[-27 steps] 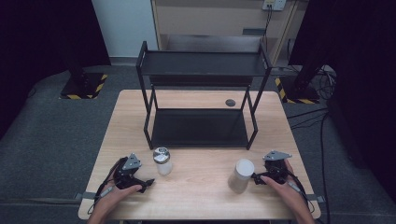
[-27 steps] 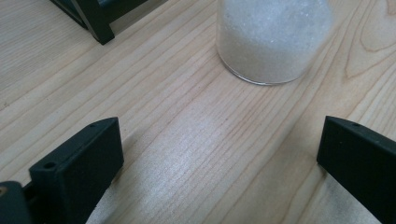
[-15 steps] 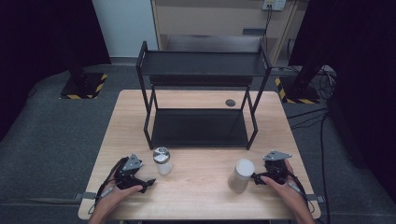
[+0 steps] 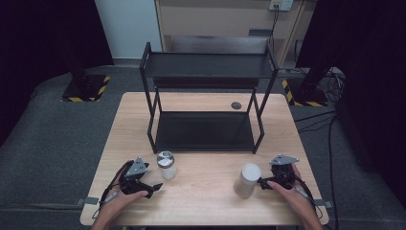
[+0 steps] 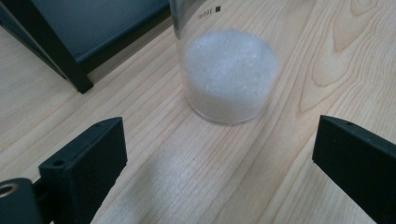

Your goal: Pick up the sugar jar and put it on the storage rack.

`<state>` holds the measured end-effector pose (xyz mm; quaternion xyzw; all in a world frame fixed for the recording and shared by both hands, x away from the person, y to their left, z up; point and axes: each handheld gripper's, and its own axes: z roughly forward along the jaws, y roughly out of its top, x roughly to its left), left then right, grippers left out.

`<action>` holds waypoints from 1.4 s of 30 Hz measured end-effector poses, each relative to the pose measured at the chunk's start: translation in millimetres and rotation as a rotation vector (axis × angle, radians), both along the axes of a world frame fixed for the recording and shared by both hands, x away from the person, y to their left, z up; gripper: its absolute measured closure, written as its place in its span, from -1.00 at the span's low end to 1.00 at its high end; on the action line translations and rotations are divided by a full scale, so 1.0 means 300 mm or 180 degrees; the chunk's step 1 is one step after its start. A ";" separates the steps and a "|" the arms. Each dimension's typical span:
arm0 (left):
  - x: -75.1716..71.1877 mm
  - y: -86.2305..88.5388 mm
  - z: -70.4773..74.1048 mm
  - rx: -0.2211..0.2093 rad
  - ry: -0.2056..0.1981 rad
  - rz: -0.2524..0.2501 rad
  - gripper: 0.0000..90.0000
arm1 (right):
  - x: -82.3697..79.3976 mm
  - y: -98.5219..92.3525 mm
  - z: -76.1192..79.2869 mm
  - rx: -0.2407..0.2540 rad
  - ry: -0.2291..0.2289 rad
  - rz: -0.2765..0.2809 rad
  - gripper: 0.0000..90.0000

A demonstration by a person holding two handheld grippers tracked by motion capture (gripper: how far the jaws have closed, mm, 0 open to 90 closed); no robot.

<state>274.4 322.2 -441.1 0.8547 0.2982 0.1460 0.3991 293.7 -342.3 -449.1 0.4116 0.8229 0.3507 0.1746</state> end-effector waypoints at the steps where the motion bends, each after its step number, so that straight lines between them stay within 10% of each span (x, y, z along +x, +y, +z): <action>1: 0.000 -0.001 0.000 -0.0006 -0.0011 -0.0008 -0.95 | 0.000 0.000 0.000 0.0000 0.0000 0.0000 -0.98; 42: 0.097 -0.091 0.045 -0.0064 -0.0182 -0.0295 -0.89 | 0.000 0.000 0.000 0.0000 -0.0001 -0.0001 -0.98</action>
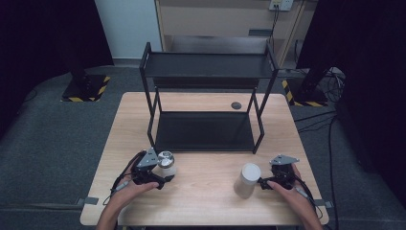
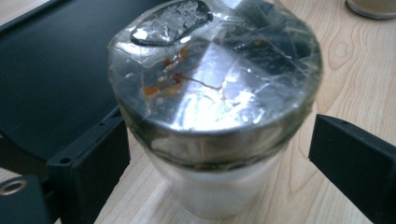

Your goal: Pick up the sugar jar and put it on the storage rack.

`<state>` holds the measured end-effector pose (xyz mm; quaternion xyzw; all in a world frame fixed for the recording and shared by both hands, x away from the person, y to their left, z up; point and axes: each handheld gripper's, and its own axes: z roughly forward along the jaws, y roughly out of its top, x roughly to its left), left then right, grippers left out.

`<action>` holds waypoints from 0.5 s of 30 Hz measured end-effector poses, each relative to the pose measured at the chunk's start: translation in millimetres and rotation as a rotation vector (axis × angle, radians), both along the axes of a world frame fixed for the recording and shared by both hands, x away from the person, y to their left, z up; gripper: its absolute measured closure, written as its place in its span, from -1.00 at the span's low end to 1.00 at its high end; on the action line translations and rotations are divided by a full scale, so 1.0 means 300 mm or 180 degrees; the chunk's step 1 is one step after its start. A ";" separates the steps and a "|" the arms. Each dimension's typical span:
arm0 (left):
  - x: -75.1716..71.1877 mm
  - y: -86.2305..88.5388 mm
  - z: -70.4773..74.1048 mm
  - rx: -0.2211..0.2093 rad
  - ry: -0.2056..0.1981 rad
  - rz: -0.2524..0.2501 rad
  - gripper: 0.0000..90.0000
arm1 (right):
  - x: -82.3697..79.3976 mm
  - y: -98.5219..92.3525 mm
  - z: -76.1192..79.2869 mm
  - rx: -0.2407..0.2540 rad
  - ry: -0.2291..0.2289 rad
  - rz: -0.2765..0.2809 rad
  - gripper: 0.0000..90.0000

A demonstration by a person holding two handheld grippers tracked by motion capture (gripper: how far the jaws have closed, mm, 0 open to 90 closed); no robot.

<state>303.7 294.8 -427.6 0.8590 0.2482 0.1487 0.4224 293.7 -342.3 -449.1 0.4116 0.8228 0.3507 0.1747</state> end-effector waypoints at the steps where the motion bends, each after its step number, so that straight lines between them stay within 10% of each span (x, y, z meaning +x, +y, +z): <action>1: 0.002 -0.001 -0.004 -0.0007 0.0003 0.0001 -0.89 | 0.000 0.000 0.000 0.0000 0.0001 0.0000 -0.98; 15: 0.034 0.020 -0.053 -0.0157 0.0073 -0.0065 -0.51 | -0.002 0.001 0.000 0.0001 0.0003 -0.0009 -0.98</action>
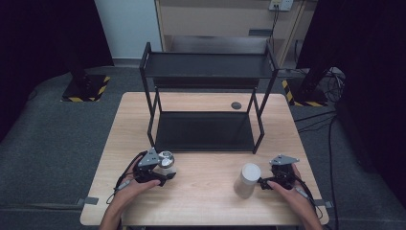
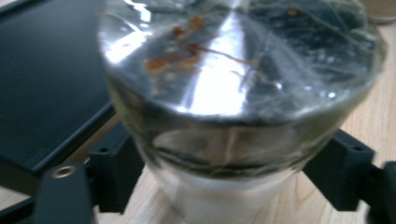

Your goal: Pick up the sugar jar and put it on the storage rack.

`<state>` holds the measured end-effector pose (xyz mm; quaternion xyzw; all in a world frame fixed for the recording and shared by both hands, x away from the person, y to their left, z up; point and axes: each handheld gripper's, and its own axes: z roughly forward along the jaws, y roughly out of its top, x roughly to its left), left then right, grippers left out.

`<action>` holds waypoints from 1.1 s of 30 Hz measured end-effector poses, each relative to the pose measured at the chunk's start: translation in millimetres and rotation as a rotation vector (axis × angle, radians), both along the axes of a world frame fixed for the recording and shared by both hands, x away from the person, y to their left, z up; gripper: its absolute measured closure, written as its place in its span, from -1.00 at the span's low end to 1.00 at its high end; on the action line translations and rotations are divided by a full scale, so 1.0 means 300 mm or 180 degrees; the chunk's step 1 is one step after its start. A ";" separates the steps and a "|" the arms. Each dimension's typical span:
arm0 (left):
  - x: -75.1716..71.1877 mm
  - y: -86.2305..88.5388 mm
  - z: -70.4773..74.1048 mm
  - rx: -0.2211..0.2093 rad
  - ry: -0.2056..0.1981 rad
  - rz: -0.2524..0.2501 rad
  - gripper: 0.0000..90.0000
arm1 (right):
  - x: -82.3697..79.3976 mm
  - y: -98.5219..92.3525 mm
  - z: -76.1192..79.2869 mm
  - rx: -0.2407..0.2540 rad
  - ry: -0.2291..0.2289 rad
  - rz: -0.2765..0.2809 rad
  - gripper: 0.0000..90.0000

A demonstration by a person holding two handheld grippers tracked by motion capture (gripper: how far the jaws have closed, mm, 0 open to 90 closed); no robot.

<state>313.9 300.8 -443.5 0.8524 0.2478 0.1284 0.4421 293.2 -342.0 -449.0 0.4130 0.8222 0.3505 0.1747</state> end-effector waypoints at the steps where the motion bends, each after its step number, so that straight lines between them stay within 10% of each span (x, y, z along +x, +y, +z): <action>1: 0.004 0.001 -0.003 -0.0016 0.0013 -0.0012 -0.51 | 0.000 0.000 0.000 0.0000 0.0000 0.0000 -0.98; 11: 0.007 0.013 -0.013 -0.0060 -0.0015 -0.0017 -0.33 | -0.001 0.000 0.000 -0.0002 -0.0002 -0.0004 -0.98; 33: 0.091 -0.068 0.084 0.0085 -0.0103 -0.0604 -0.33 | -0.001 0.000 0.000 -0.0001 -0.0002 -0.0004 -0.98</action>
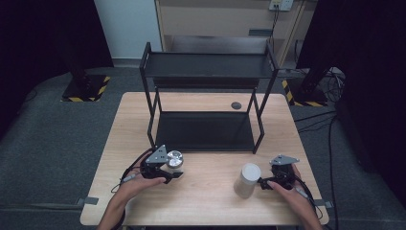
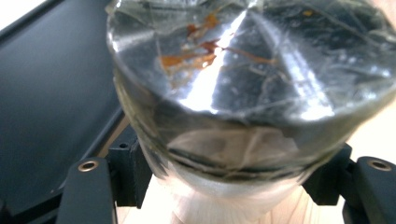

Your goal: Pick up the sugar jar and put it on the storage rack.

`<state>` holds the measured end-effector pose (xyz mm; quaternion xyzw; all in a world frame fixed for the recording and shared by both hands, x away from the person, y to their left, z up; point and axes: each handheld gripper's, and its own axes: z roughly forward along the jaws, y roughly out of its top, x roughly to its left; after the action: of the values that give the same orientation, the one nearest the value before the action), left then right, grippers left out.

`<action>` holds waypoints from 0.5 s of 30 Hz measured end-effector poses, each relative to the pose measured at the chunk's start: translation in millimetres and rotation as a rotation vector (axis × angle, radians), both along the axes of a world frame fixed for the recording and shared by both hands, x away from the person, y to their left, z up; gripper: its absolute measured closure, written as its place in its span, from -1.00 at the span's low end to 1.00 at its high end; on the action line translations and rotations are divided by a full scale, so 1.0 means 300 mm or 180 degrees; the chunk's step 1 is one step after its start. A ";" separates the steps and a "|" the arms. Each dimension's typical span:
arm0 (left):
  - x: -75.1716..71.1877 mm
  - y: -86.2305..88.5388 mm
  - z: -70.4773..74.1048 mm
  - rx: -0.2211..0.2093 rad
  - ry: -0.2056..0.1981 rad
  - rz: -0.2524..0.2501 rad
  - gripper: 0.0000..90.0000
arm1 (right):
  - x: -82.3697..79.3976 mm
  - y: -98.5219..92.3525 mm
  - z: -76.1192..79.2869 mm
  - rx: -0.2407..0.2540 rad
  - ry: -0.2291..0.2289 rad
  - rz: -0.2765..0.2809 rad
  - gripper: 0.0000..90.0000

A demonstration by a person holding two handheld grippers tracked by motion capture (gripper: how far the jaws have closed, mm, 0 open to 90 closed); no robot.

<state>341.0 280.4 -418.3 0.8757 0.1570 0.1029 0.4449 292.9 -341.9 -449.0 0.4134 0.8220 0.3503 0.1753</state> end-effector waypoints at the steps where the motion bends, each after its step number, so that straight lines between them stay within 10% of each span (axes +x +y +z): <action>1: 0.003 -0.004 0.006 -0.0010 -0.0005 -0.0019 -0.33 | 0.000 0.000 0.000 0.0000 0.0000 0.0000 -0.98; 15: 0.050 -0.033 0.069 -0.0061 -0.0017 -0.0120 -0.33 | 0.000 0.000 0.000 -0.0001 -0.0002 0.0002 -0.98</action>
<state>356.2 270.4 -397.5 0.8739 0.1402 0.0953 0.4556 292.9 -342.0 -449.1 0.4130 0.8221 0.3504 0.1755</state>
